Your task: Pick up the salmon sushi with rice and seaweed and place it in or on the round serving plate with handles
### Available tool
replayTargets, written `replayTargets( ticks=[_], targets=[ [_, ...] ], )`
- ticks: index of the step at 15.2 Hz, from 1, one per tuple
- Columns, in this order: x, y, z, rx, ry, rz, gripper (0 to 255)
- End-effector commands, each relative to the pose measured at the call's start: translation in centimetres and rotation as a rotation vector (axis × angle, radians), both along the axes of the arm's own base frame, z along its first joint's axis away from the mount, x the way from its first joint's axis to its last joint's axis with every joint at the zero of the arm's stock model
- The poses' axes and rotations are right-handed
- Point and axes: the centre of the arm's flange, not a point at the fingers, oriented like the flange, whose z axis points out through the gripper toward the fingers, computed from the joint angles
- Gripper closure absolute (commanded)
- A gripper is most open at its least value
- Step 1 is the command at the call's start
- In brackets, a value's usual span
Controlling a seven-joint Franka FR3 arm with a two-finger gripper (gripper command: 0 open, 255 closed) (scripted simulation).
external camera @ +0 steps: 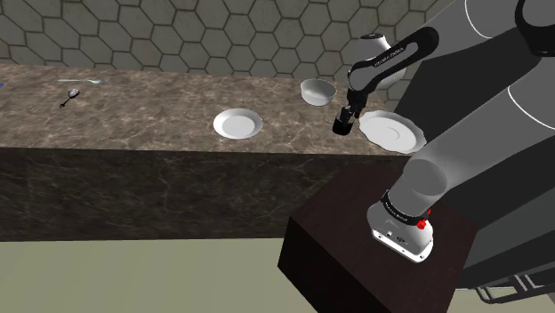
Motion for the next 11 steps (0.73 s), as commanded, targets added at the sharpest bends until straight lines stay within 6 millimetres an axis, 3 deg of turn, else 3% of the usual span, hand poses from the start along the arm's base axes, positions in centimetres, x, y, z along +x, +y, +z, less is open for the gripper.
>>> replayTargets(
  ticks=[1, 11],
  targets=[
    [0.0, 0.0, 0.0, 0.0, 0.0, 0.001, 255],
    [0.0, 0.0, 5.2, 0.0, 0.0, 0.001, 255]
  ],
)
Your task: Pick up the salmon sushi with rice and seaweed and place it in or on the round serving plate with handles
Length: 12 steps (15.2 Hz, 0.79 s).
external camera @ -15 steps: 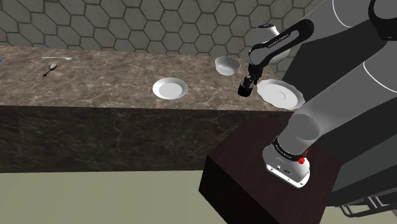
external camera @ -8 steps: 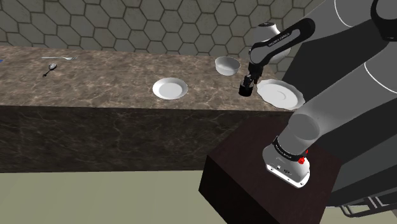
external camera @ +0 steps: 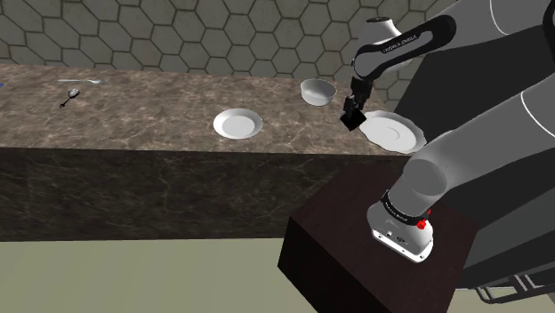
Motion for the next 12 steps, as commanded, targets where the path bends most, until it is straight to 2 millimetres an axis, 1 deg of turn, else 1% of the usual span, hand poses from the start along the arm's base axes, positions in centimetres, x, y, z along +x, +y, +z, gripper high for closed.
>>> replayTargets(
  ticks=[1, 8, 12],
  targets=[
    [0.1, 0.0, 1.1, 0.0, 0.0, 0.0, 255],
    [0.1, 0.0, 4.7, 0.0, 0.0, 0.0, 255],
    [-3.7, -3.6, 5.2, 0.0, 0.0, 0.0, 255]
  ],
)
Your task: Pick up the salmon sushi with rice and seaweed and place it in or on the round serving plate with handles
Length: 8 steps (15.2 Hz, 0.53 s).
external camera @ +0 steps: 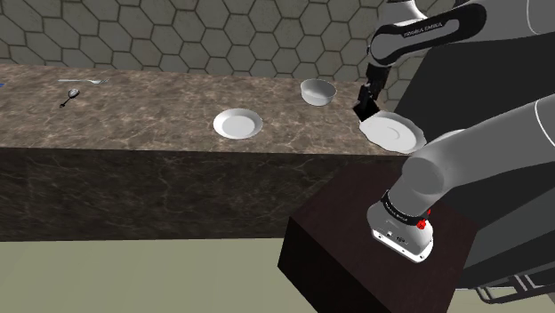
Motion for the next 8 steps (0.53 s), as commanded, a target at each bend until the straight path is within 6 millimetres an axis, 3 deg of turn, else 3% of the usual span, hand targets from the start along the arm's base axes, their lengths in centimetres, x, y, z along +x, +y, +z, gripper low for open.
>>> replayTargets(
  ticks=[1, 8],
  targets=[
    [-1.8, -1.7, 0.2, 0.0, 0.0, 0.001, 255],
    [-8.5, -8.0, 1.2, 0.0, 0.0, 0.001, 255]
  ],
)
